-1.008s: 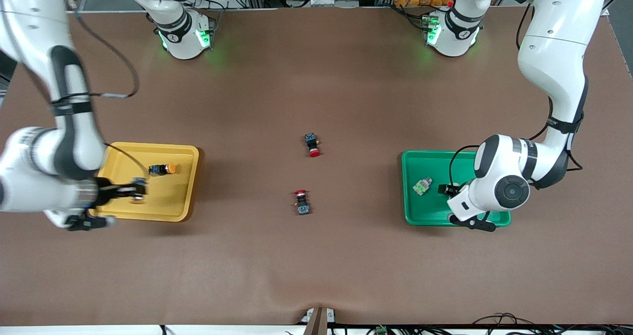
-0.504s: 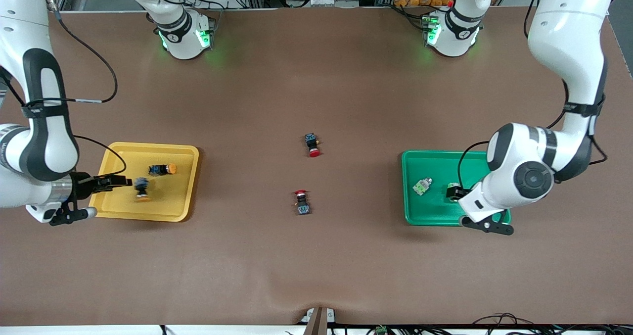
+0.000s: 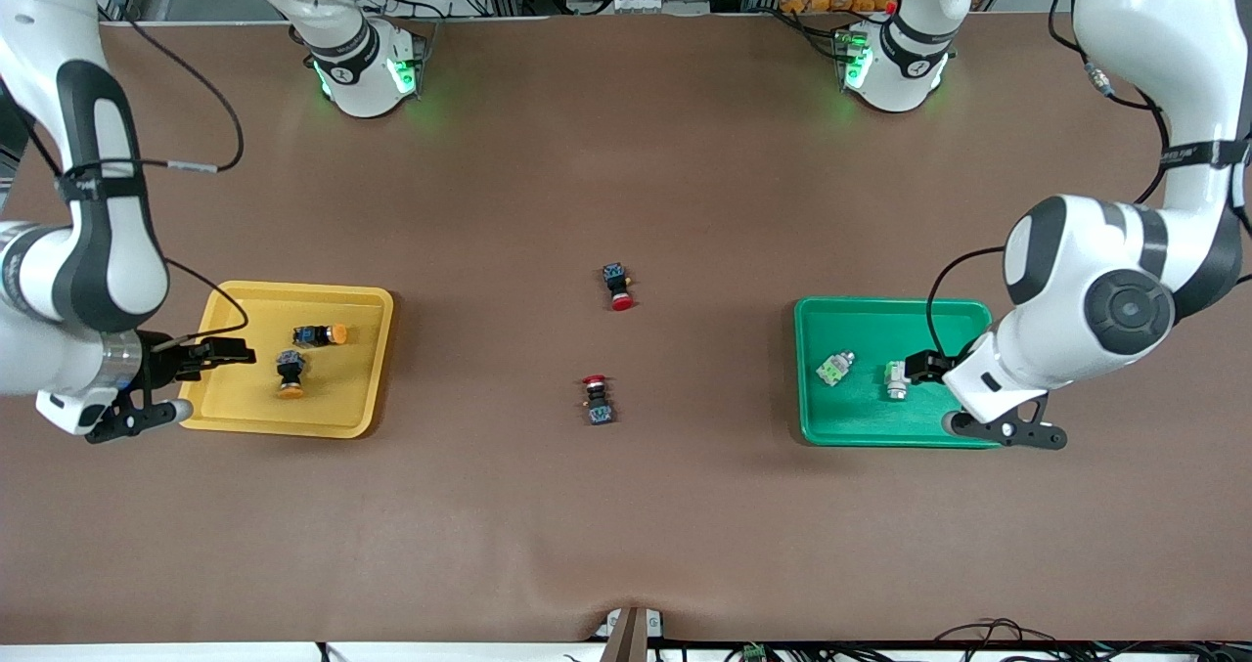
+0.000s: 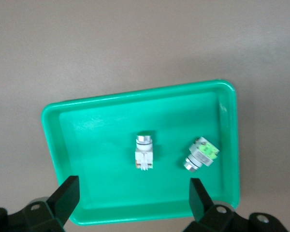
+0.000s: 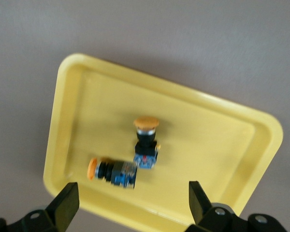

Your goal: Place green and yellow buttons in trays

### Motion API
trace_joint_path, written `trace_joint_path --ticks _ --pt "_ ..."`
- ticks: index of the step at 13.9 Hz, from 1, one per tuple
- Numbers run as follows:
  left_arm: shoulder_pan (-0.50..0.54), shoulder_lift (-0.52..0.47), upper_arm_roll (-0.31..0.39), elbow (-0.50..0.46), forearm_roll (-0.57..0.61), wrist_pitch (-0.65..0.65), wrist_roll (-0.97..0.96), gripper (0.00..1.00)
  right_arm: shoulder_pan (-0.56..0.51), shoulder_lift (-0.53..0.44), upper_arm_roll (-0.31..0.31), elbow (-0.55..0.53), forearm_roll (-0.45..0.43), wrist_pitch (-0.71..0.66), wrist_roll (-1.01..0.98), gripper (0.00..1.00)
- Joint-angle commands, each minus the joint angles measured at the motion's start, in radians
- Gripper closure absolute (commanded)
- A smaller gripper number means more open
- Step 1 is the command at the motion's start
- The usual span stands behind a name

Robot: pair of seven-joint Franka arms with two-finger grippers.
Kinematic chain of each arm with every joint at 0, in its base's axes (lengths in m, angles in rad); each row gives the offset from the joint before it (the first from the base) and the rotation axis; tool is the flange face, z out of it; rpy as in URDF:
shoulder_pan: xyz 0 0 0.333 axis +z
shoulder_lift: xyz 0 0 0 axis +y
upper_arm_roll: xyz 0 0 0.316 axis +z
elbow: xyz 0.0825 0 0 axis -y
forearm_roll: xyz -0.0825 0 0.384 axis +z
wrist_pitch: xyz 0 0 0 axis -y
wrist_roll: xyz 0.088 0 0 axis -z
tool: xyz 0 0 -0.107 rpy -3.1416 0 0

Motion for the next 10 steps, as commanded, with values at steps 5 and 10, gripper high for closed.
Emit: trace_joint_path --ticks 5,10 --pt "-0.095 -0.195 0.086 -0.014 -0.035 -0.176 -0.014 0.00 0.037 -0.270 0.001 -0.236 -0.020 0.024 0.076 0.00" --pt "-0.083 -0.368 0.124 -0.020 -0.111 -0.344 -0.010 0.00 0.086 -0.387 0.010 -0.166 -0.085 -0.185 0.273 0.00"
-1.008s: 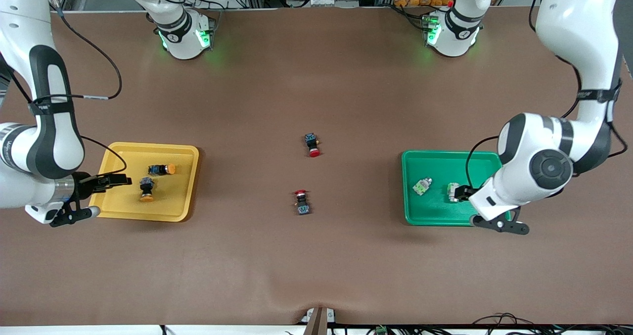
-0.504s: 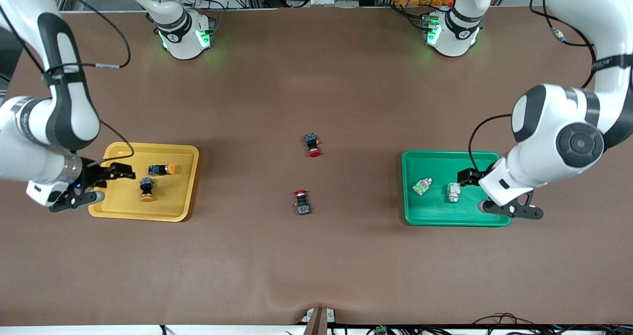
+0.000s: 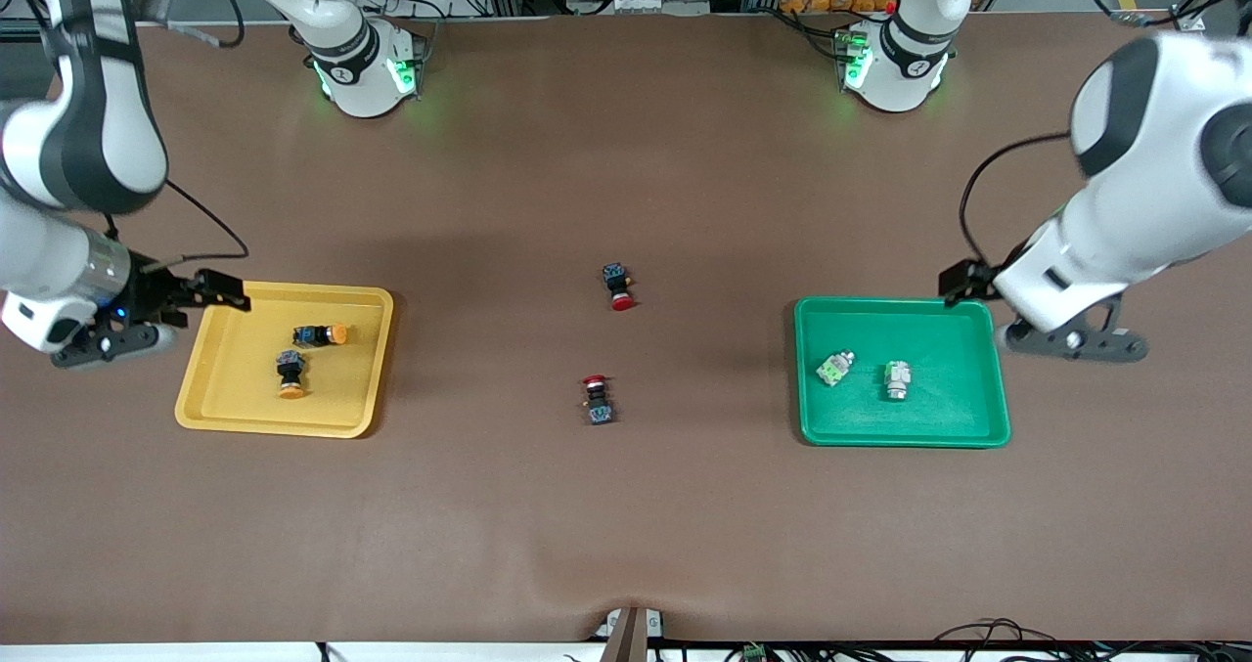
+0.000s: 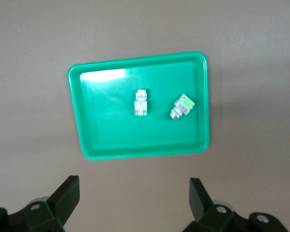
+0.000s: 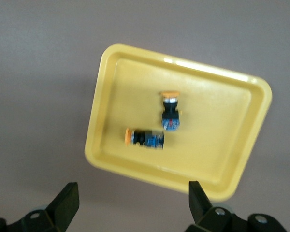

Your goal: Place green and yellow buttons in trays

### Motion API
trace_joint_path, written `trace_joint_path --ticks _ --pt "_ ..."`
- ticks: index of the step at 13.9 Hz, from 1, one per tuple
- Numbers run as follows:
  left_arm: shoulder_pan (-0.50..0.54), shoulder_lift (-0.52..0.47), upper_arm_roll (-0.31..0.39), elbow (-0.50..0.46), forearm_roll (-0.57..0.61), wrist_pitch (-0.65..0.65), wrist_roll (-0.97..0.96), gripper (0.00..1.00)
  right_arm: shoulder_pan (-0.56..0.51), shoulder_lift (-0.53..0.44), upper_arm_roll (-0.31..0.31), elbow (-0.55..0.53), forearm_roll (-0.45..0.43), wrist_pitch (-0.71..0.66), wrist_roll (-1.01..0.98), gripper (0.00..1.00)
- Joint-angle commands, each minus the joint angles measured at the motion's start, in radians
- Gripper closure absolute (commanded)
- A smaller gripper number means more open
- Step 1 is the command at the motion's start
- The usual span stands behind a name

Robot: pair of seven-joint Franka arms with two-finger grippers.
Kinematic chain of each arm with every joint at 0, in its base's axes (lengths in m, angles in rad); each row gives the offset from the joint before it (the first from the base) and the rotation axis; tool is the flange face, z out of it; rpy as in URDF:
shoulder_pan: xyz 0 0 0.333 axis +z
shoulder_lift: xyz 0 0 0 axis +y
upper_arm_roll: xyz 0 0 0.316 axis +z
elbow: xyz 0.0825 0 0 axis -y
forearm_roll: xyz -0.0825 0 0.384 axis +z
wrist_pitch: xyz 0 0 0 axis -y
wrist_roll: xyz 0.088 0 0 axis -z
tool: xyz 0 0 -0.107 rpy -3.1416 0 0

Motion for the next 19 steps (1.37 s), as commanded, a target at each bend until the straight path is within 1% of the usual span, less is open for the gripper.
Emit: trace_joint_path --ticks 1,3,5,6,8,10,12,14,15,16,17,19 --pt "0.002 -0.130 0.036 -0.031 -0.066 -0.113 0.009 0.00 0.023 -0.065 0.004 0.040 -0.037 -0.129 0.109 0.00" --pt "0.002 -0.190 0.055 -0.036 -0.079 -0.176 0.013 0.00 0.018 -0.079 0.001 0.115 -0.035 -0.233 0.120 0.00" --pt "0.002 -0.233 0.057 -0.036 -0.082 -0.201 0.009 0.00 0.017 -0.087 -0.002 0.174 -0.035 -0.310 0.120 0.00" --pt "0.002 -0.250 0.069 -0.037 -0.083 -0.218 0.009 0.00 0.015 -0.087 -0.003 0.214 -0.035 -0.350 0.120 0.00" --pt "0.004 -0.250 0.088 -0.021 -0.083 -0.221 0.017 0.00 0.012 -0.087 -0.006 0.290 -0.037 -0.419 0.120 0.00" --pt "0.002 -0.229 0.130 -0.002 -0.114 -0.209 0.018 0.00 0.011 -0.089 -0.008 0.333 -0.038 -0.480 0.163 0.00" --pt "-0.001 -0.229 0.137 0.033 -0.103 -0.204 0.017 0.00 0.011 -0.110 -0.006 0.347 -0.038 -0.507 0.215 0.00" --pt "-0.001 -0.247 0.137 0.030 -0.102 -0.221 0.010 0.00 0.011 -0.115 -0.008 0.347 -0.038 -0.505 0.223 0.00" --pt "-0.006 -0.250 0.131 0.029 -0.079 -0.242 0.006 0.00 0.009 -0.119 -0.011 0.349 -0.038 -0.505 0.223 0.00" --pt "-0.007 -0.249 0.120 0.027 -0.021 -0.244 0.003 0.00 0.008 -0.144 -0.014 0.347 -0.038 -0.497 0.222 0.00" --pt "-0.007 -0.244 0.120 0.025 -0.004 -0.241 0.015 0.00 0.006 -0.160 -0.014 0.337 -0.040 -0.485 0.222 0.00" --pt "-0.007 -0.239 0.126 0.027 -0.005 -0.236 0.017 0.00 0.008 -0.165 -0.013 0.332 -0.064 -0.476 0.220 0.00"
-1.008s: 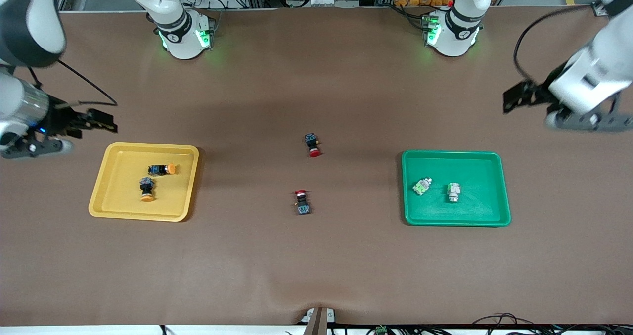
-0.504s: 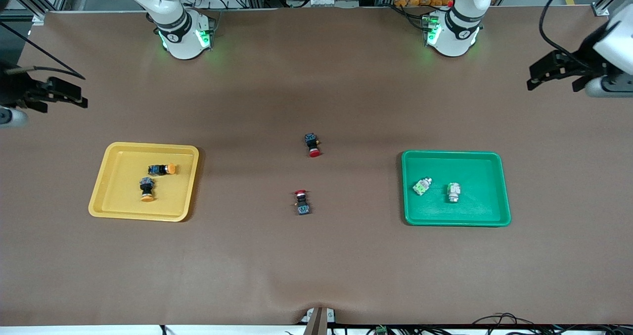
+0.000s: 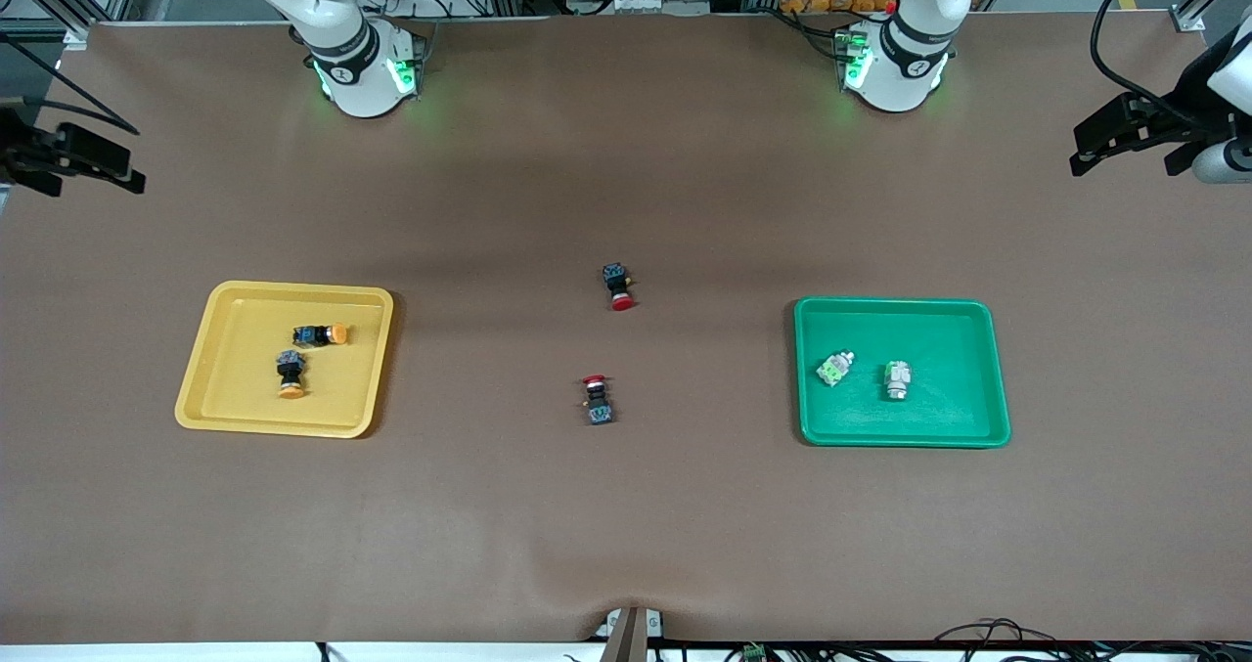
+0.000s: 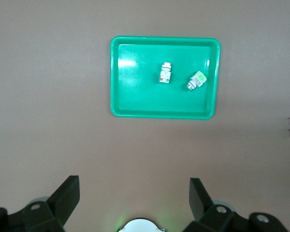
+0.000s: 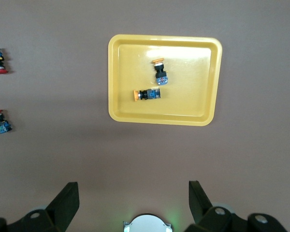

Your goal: Place green and yellow buttons in trays

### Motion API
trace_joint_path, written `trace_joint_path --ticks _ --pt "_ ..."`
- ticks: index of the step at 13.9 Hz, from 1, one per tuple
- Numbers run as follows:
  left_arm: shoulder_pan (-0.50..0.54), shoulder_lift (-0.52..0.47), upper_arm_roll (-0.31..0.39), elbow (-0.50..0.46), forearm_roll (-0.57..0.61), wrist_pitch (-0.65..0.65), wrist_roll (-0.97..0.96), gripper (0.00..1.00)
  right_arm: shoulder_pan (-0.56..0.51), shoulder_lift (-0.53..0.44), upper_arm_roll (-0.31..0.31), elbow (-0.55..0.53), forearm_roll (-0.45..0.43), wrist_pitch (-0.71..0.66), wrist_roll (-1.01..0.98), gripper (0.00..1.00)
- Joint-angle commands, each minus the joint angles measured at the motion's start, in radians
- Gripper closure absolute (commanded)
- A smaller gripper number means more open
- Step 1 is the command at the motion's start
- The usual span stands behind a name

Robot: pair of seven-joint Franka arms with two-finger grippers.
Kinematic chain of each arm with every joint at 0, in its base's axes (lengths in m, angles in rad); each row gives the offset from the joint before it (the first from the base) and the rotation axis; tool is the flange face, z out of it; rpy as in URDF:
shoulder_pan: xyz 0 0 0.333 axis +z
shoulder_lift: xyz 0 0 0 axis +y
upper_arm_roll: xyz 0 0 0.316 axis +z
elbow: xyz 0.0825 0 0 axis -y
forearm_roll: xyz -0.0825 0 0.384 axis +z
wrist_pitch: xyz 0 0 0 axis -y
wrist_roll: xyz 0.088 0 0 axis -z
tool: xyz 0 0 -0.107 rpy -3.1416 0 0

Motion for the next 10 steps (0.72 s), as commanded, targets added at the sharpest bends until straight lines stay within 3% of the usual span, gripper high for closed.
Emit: trace_joint_path --ticks 1,4,10 --pt "-0.004 0.001 0.002 0.008 0.020 -0.013 0.007 0.00 -0.008 -0.033 0.008 -0.023 -0.035 0.019 0.015 0.00" --pt "-0.005 0.015 0.002 0.012 0.020 -0.011 0.027 0.00 -0.008 -0.065 0.008 -0.072 -0.051 0.083 0.015 0.00" --pt "0.004 0.023 0.002 0.018 -0.002 -0.014 0.026 0.00 -0.010 -0.064 0.008 -0.075 -0.051 0.070 0.024 0.00"
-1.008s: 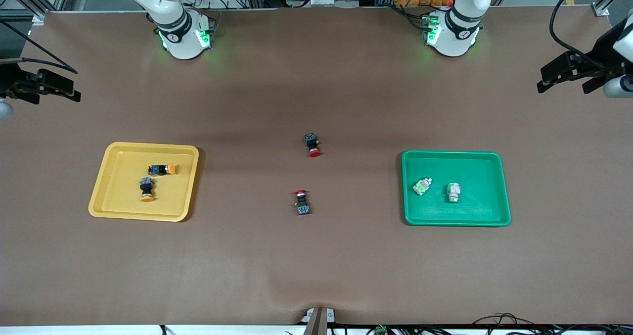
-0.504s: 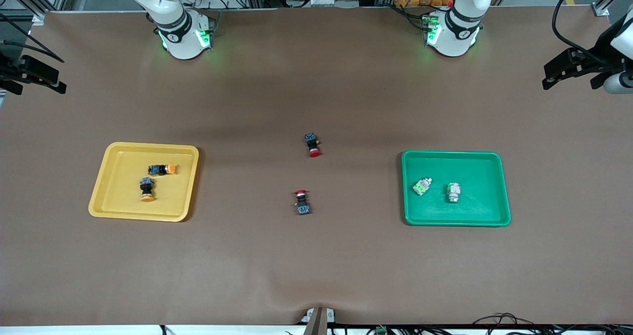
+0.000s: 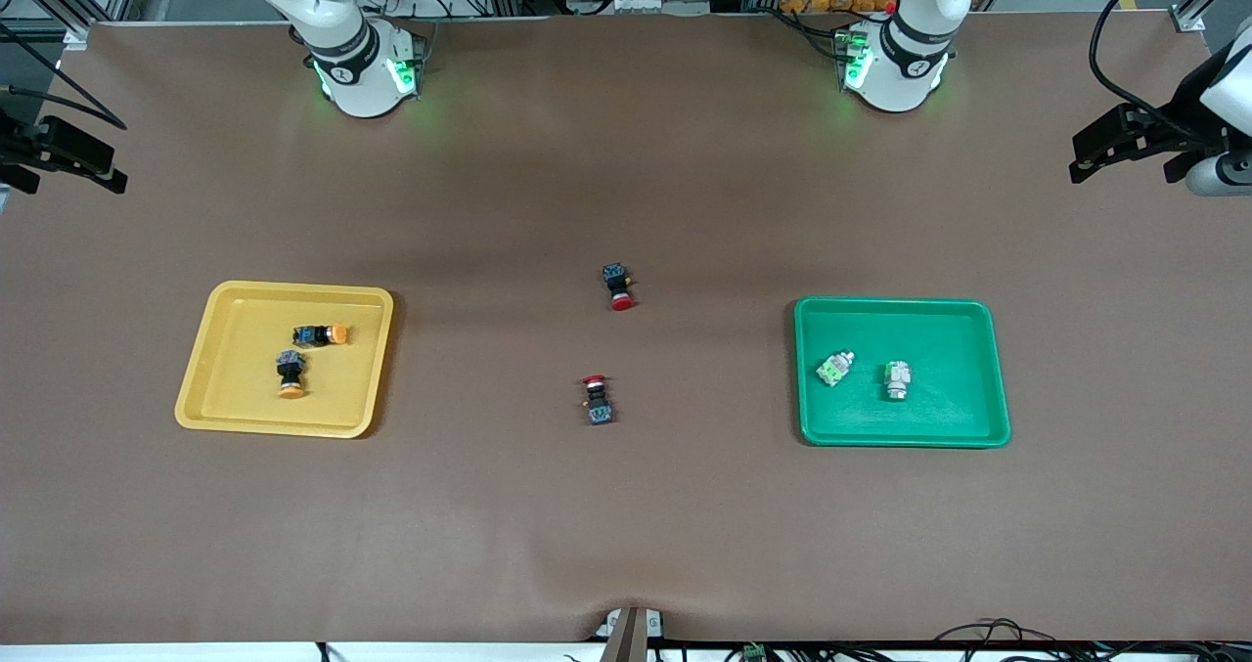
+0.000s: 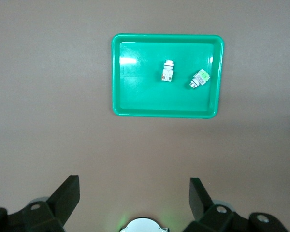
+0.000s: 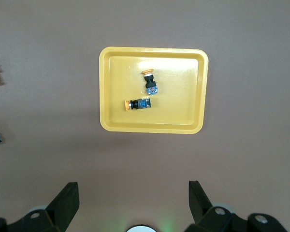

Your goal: Place green and yellow buttons in trays

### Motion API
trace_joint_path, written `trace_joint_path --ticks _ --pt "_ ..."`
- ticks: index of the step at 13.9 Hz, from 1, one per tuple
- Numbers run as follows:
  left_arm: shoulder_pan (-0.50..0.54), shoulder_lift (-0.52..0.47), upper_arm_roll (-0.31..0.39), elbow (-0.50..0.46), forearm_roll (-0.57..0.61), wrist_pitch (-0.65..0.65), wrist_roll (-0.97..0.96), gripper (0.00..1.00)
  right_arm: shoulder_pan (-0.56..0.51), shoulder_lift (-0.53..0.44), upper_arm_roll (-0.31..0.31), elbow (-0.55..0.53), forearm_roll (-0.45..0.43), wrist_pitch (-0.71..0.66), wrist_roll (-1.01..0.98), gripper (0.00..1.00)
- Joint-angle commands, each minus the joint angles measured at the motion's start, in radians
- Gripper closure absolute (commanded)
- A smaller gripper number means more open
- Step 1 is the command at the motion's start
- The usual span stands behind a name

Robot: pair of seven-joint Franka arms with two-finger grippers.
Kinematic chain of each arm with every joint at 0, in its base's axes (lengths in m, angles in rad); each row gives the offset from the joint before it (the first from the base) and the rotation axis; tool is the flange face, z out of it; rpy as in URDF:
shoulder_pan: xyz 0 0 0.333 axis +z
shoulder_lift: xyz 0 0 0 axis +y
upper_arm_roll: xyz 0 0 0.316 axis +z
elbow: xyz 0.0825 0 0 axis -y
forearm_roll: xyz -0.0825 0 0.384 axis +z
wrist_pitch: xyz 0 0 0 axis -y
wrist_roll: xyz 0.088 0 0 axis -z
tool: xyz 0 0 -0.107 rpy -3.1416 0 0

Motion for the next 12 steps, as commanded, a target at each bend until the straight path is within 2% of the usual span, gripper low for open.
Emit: trace_joint_path --ticks 1,12 --pt "0.001 0.012 -0.001 0.015 -0.004 -0.014 0.018 0.00 -0.009 -0.032 0.009 -0.035 -0.017 0.009 0.016 0.00" --pt "0.013 0.014 -0.001 0.020 -0.019 -0.017 0.015 0.00 -0.009 -0.025 0.009 -0.030 -0.017 0.004 0.016 0.00"
